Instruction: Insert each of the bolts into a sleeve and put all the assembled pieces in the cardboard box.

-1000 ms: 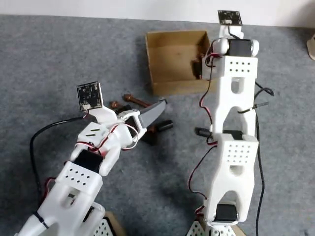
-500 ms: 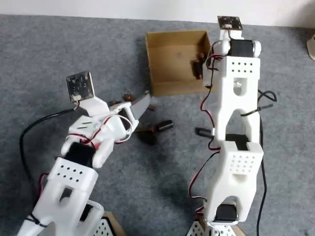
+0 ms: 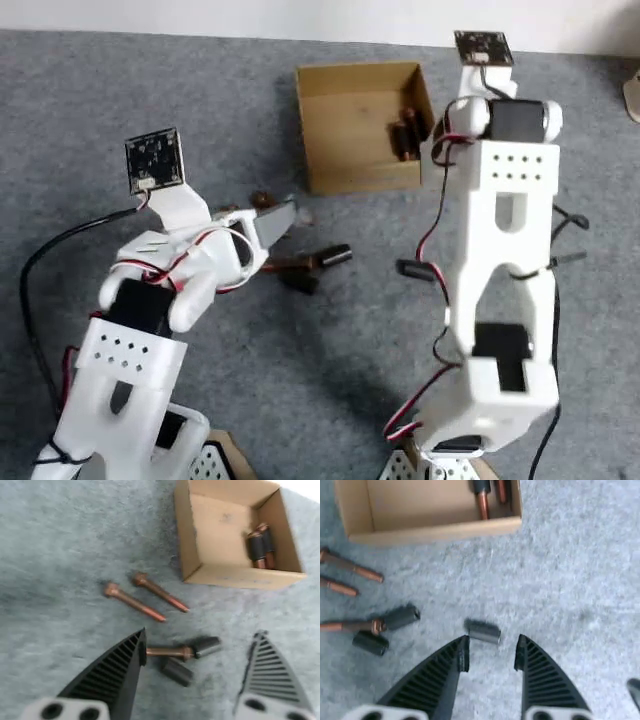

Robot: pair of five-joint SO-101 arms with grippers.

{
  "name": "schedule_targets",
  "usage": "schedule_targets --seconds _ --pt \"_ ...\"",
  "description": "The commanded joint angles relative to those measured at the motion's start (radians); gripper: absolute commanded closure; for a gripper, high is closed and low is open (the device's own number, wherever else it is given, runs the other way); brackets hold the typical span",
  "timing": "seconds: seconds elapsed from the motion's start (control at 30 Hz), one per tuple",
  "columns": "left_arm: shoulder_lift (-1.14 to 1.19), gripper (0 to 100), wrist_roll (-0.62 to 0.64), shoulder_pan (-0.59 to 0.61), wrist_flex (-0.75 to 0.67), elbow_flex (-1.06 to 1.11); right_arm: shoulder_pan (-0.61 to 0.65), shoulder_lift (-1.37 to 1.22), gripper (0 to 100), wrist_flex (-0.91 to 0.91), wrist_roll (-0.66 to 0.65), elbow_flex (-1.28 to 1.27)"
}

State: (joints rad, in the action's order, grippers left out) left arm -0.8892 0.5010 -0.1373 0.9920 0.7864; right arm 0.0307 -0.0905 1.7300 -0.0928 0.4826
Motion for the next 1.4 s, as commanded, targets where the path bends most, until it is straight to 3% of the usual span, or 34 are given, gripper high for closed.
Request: schedule_targets --seconds 0.0,0.3,0.4,0.67,0.77,0.93,1.13,1.37 --pt "-0.015 73 -0.107 0.073 0.048 -0.091 -0.007 0.143 85.0 -0.054 -0.035 -0.107" --pt "-0.024 74 -0.358 0.254 0.051 -0.027 -0.007 0.404 85.0 -0.211 -0.055 -0.493" --pt "-0.016 74 -0.539 0.249 0.057 -0.024 -0.007 0.476 85.0 -0.236 -0.055 -0.578" --pt "-0.016 74 -0.864 0.211 0.072 -0.028 -0.005 0.582 85.0 -0.248 -0.057 -0.693" --pt "-0.015 74 -1.085 0.162 0.12 -0.024 -0.005 0.599 85.0 -0.245 -0.057 -0.707" --pt "-0.016 74 -1.267 0.108 0.195 -0.028 0.025 0.641 85.0 -0.275 -0.058 -0.806" --pt "-0.015 74 -1.413 0.033 0.276 -0.033 0.096 0.757 85.0 -0.363 -0.057 -0.998" --pt "0.143 74 -1.442 -0.031 0.407 -0.219 0.177 0.928 85.0 -0.47 -0.057 -1.213"
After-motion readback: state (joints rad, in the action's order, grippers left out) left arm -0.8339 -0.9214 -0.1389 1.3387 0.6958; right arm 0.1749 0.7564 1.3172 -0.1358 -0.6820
